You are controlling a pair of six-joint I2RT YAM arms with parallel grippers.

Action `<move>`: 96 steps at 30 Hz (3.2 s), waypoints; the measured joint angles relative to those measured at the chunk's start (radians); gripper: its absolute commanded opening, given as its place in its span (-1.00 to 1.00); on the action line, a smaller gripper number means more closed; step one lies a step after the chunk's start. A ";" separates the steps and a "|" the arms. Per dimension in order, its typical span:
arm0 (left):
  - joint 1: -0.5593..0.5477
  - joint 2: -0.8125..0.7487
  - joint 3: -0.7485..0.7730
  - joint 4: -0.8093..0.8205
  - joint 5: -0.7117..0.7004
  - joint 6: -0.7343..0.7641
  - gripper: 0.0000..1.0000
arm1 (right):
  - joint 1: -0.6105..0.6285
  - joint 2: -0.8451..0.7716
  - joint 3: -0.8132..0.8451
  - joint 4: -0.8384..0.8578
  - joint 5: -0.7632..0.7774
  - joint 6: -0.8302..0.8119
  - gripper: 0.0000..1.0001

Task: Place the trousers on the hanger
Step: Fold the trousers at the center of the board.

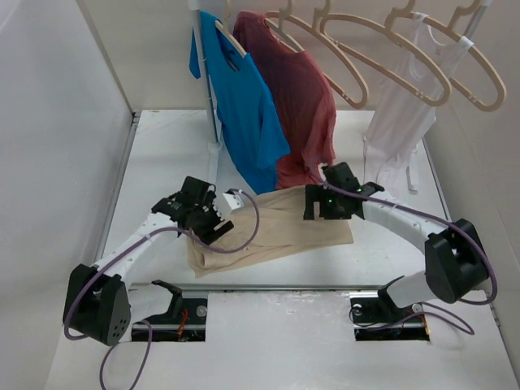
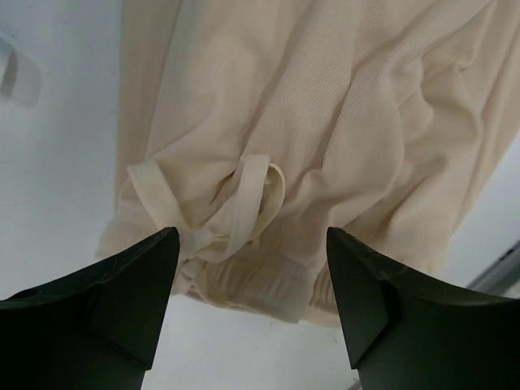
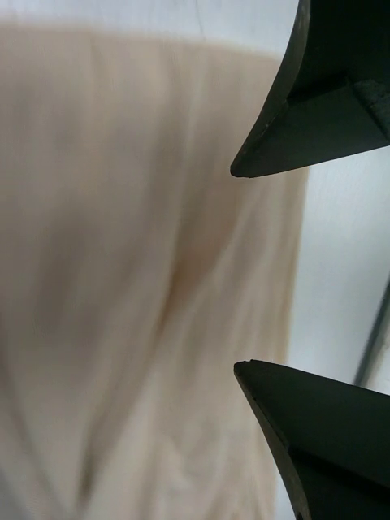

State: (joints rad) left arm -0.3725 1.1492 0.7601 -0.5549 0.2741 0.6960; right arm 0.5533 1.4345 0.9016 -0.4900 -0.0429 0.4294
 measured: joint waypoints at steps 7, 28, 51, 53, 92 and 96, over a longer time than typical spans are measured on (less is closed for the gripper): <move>-0.150 0.027 -0.121 0.129 -0.170 -0.020 0.12 | -0.201 0.066 0.030 0.034 -0.011 0.001 0.97; -0.228 -0.246 -0.179 -0.070 -0.211 0.098 -1.00 | -0.326 0.371 0.208 0.140 -0.106 0.051 -1.00; -0.281 -0.258 -0.213 -0.098 -0.095 0.369 0.59 | -0.494 0.098 -0.026 0.073 -0.040 0.206 0.75; -0.280 -0.256 -0.208 -0.092 -0.099 0.343 0.67 | -0.501 0.106 0.000 0.043 -0.037 0.183 0.78; 0.292 0.370 0.052 0.414 0.135 -0.264 -1.00 | -0.440 -0.266 -0.322 -0.230 -0.048 0.412 -1.00; 0.294 0.370 0.060 0.393 0.139 -0.233 -0.25 | -0.434 -0.315 -0.329 -0.252 -0.052 0.433 -0.38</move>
State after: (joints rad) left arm -0.0788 1.5192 0.8204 -0.1623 0.4133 0.4629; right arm 0.1196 1.1194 0.5724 -0.7418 -0.0952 0.8627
